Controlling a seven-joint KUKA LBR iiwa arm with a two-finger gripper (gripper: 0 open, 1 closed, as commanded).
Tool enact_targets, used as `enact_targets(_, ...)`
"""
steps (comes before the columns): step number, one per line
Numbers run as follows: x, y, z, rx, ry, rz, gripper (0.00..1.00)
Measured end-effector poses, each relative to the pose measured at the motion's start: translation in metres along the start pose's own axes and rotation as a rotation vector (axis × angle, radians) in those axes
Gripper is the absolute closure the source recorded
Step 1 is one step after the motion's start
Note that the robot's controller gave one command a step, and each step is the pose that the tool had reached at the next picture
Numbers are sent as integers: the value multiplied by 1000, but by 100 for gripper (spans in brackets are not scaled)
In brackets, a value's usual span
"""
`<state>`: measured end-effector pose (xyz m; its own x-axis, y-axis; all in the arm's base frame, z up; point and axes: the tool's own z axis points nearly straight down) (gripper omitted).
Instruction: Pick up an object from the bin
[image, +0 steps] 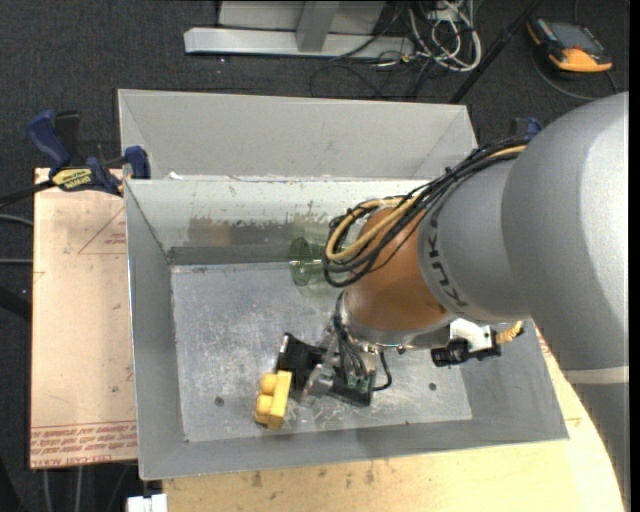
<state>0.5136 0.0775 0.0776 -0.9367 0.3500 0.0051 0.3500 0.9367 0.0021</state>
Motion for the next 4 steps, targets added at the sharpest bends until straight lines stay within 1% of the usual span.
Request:
enact_targets(1, 1, -1, -7, 1, -2, -1, 100)
enact_targets(2, 2, -2, -15, 6, 3, 0, 100)
enact_targets(3, 3, -3, -38, 8, 7, 0, 100)
enact_targets(4, 2, -2, -56, 3, -2, -1, 100)
